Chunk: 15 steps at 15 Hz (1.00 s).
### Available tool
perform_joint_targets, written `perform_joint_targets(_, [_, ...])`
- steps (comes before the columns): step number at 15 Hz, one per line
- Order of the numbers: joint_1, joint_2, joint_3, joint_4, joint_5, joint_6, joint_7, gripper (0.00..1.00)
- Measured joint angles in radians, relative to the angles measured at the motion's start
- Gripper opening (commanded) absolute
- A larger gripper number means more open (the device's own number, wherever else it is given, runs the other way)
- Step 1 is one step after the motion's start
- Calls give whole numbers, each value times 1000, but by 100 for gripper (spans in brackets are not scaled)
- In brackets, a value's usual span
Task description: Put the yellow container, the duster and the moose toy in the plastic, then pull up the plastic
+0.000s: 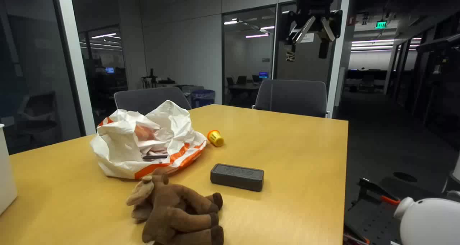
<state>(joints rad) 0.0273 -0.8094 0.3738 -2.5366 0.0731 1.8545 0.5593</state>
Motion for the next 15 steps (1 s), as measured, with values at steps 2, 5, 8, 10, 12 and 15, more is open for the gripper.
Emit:
perform_joint_targets(2, [0,-1,0,9,0,0,0,100])
perform_joint_targets(5, [0,-3,0,13,0,0,0,100])
perform_joint_targets(8, [0,-4,0,13,0,0,0,100])
perform_joint_targets(10, [0,-4,0,13,0,0,0,100])
perform_joint_targets(12, [0,-4,0,13,0,0,0,100])
perform_joint_targets(15, [0,-3,0,12,0,0,0,100])
